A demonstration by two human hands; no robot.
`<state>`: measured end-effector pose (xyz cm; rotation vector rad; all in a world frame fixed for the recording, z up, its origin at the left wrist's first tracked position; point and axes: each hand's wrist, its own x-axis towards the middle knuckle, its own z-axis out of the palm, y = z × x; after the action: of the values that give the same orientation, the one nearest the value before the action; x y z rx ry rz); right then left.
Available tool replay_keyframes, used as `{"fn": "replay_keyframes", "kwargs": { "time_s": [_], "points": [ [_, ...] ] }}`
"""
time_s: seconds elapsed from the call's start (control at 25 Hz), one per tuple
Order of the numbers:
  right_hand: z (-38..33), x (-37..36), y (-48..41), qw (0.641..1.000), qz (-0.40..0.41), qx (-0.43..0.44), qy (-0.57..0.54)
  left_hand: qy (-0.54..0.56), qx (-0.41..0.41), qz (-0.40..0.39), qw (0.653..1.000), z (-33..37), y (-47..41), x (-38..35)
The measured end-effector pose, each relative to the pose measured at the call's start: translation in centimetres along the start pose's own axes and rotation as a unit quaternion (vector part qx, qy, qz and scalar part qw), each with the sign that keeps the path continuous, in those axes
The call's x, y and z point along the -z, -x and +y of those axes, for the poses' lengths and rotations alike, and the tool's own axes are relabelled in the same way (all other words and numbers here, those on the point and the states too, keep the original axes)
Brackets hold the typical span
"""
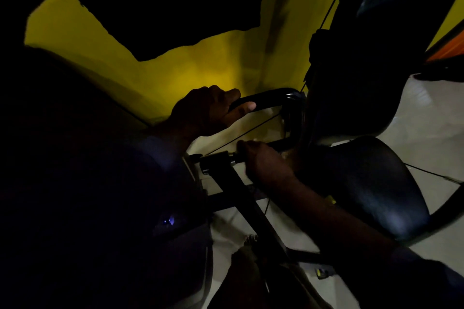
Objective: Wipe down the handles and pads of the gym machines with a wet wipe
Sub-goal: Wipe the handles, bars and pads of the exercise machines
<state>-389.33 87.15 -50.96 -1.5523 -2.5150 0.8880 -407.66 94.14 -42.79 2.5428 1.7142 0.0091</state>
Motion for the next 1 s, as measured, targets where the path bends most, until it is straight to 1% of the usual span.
{"fn": "replay_keyframes", "kwargs": {
  "time_s": [0.04,0.08,0.16,0.2,0.24,0.28,0.32,0.36,0.4,0.48,0.56,0.6,0.64,0.68,0.72,0.76,0.84,0.92,0.96,1.0],
  "points": [
    [1.8,1.3,0.6,0.999,0.007,-0.028,0.027,0.005,0.002,-0.002,1.000,0.0,0.0,0.0],
    [3.3,2.3,1.5,0.996,0.032,-0.067,0.053,0.009,0.003,-0.004,1.000,0.0,0.0,0.1],
    [4.0,2.9,3.0,0.985,0.072,-0.131,0.090,0.014,-0.006,-0.001,1.000,-0.1,0.0,0.2],
    [3.0,2.1,2.9,0.980,0.090,-0.160,0.074,0.018,-0.009,-0.004,1.000,0.0,0.1,0.3],
    [1.4,1.1,2.5,0.979,0.100,-0.175,0.032,0.020,-0.007,-0.006,1.000,0.1,0.1,0.4],
    [-0.3,-0.2,2.1,0.979,0.103,-0.176,-0.009,0.020,-0.003,-0.006,1.000,0.2,0.1,0.4],
    [-1.6,-1.3,1.8,0.983,0.102,-0.149,-0.035,0.017,0.003,-0.003,1.000,0.2,0.1,0.3],
    [-2.1,-1.9,1.9,0.990,0.098,-0.101,-0.029,0.014,0.005,0.000,1.000,0.1,0.1,0.3],
    [-1.4,-1.3,2.5,0.994,0.086,-0.062,0.008,0.013,0.003,0.001,1.000,0.2,0.2,0.3],
    [3.0,1.0,3.0,0.993,0.064,-0.034,0.091,0.015,-0.003,-0.001,1.000,0.2,0.2,0.2],
    [6.6,4.2,3.5,0.988,0.021,0.000,0.156,0.023,0.003,-0.011,1.000,0.1,0.2,0.3],
    [7.4,5.3,3.5,0.983,0.031,0.043,0.177,0.030,0.004,-0.016,0.999,0.1,0.1,0.3],
    [7.6,6.1,3.3,0.976,0.044,0.107,0.187,0.038,0.002,-0.021,0.999,0.1,-0.1,0.3],
    [7.6,7.0,2.9,0.962,0.068,0.178,0.198,0.048,0.001,-0.027,0.998,0.1,-0.2,0.2],
    [7.4,8.0,2.6,0.943,0.093,0.230,0.222,0.056,0.001,-0.033,0.998,-0.1,-0.2,0.2],
    [7.2,9.1,2.3,0.925,0.126,0.265,0.243,0.062,0.003,-0.038,0.997,-0.2,-0.3,0.2],
    [7.5,11.3,1.8,0.891,0.178,0.319,0.269,0.071,0.011,-0.047,0.996,-0.2,-0.5,0.2],
    [8.5,12.5,1.8,0.874,0.208,0.346,0.271,0.078,0.023,-0.060,0.995,-0.3,-0.5,0.3],
    [9.2,11.9,2.0,0.881,0.195,0.340,0.266,0.084,0.026,-0.066,0.994,-0.3,-0.5,0.3],
    [9.5,10.6,2.1,0.900,0.155,0.311,0.264,0.093,0.028,-0.068,0.993,-0.3,-0.6,0.4]
  ]
}}
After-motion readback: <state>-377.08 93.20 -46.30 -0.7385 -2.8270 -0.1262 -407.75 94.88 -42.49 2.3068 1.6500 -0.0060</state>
